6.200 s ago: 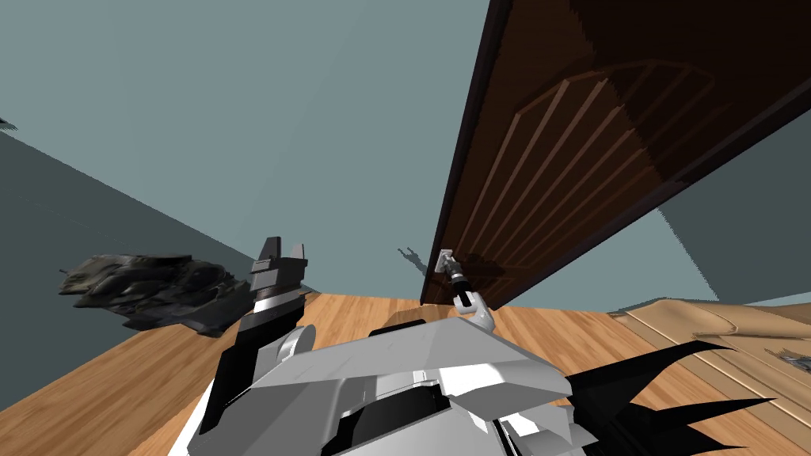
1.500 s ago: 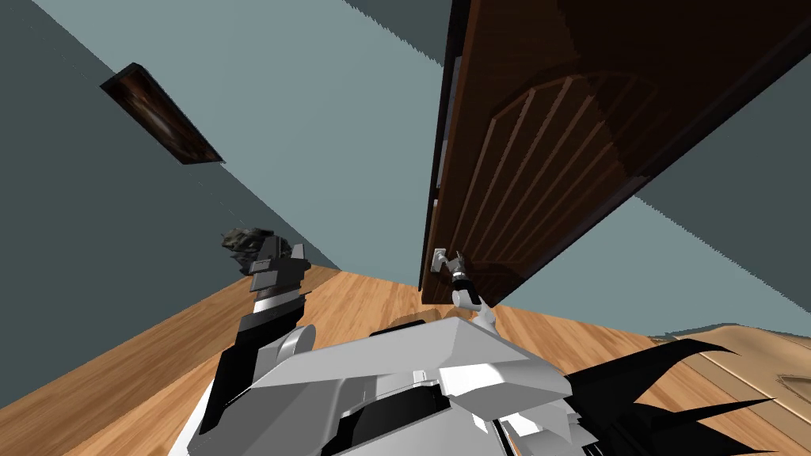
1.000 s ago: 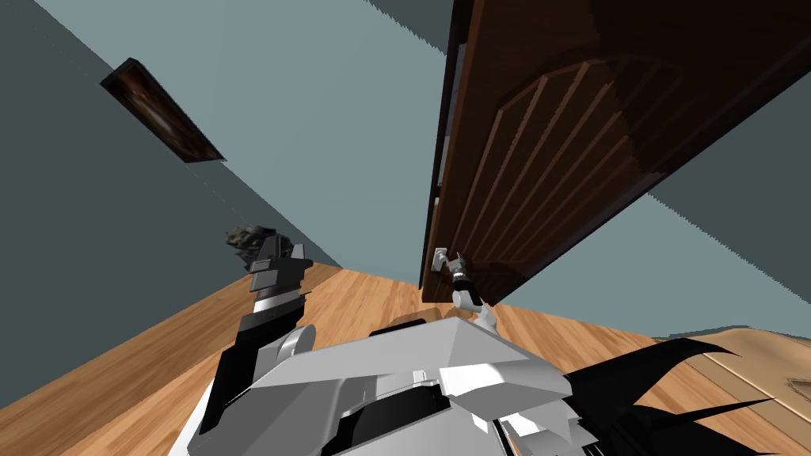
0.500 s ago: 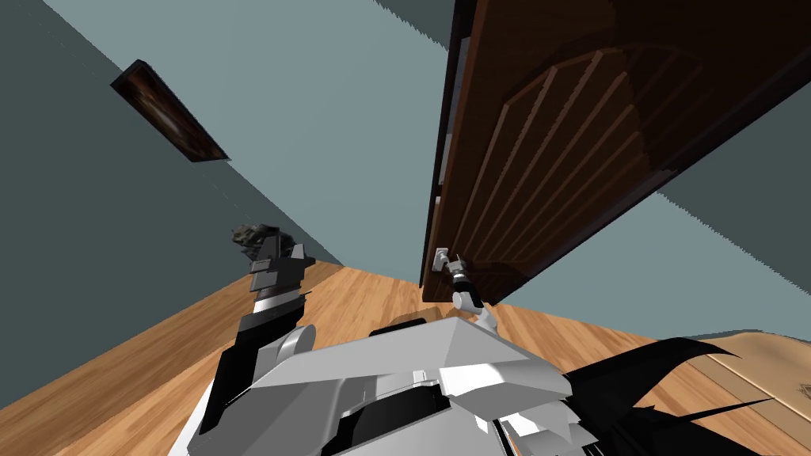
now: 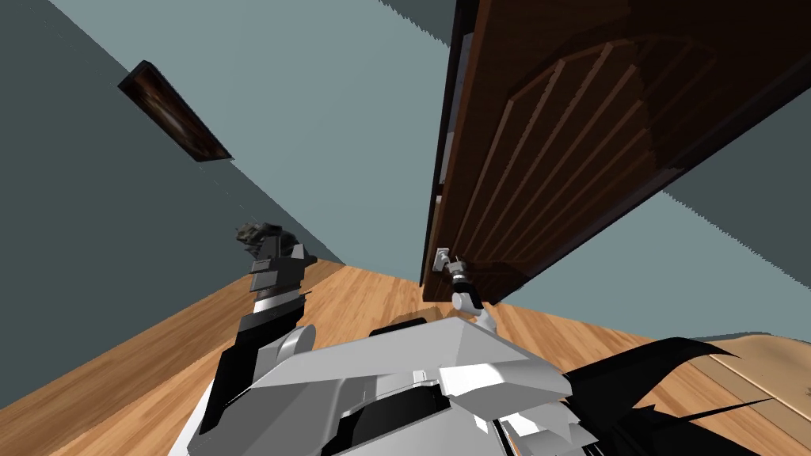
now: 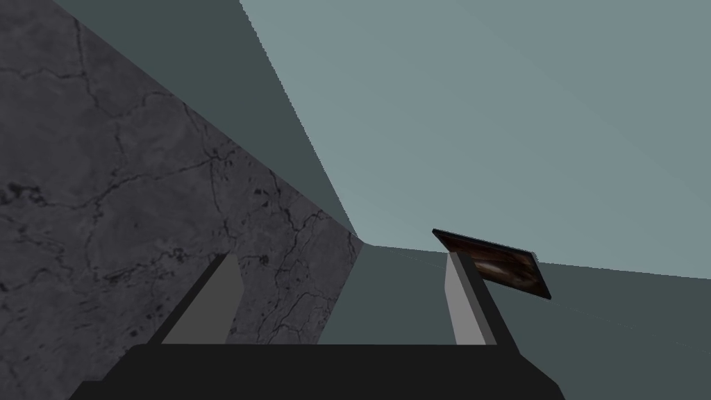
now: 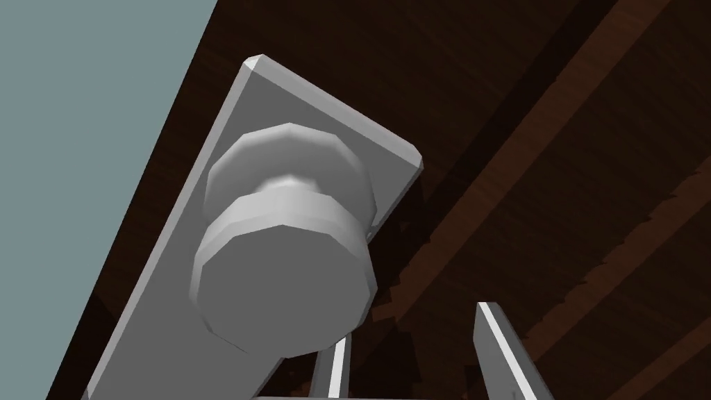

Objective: Pull the door open

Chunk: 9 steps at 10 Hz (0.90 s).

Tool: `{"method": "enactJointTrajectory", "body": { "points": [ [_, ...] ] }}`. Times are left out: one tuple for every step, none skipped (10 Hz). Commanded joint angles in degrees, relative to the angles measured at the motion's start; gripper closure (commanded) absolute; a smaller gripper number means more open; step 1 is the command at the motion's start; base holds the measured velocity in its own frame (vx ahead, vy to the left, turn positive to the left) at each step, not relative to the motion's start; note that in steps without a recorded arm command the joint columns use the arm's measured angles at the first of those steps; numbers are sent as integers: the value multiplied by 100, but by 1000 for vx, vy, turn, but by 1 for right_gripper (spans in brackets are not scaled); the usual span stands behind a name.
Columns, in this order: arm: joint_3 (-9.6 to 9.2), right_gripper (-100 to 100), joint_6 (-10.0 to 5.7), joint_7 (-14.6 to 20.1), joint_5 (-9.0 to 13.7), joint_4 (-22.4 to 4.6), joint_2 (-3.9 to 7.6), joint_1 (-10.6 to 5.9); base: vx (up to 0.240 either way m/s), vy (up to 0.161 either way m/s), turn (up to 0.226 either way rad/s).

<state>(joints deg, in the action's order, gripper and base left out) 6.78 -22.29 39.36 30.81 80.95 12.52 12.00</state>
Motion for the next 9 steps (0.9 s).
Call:
{"method": "enactJointTrajectory", "body": {
  "points": [
    [-195, -100, 28, 286, 266, 206, -80, 61, -58, -1, 49],
    [-195, -100, 28, 384, 266, 206, -80, 61, -44, -3, 10],
    [-234, -100, 35, 571, 451, 258, -86, 109, -41, -9, 37],
    [-234, -100, 35, 606, 451, 258, -86, 109, -20, -2, 16],
    [-271, -100, 42, 799, 629, 308, -91, 156, -36, 3, 48],
    [-271, -100, 42, 813, 629, 308, -91, 156, -38, 6, 43],
    [-306, -100, 49, 1004, 800, 355, -97, 201, -38, -3, 25],
    [-340, -100, 56, 1171, 953, 398, -102, 243, -47, -3, 53],
    [-371, -100, 62, 1318, 1099, 440, -107, 283, -54, 7, 58]
  ]
}}
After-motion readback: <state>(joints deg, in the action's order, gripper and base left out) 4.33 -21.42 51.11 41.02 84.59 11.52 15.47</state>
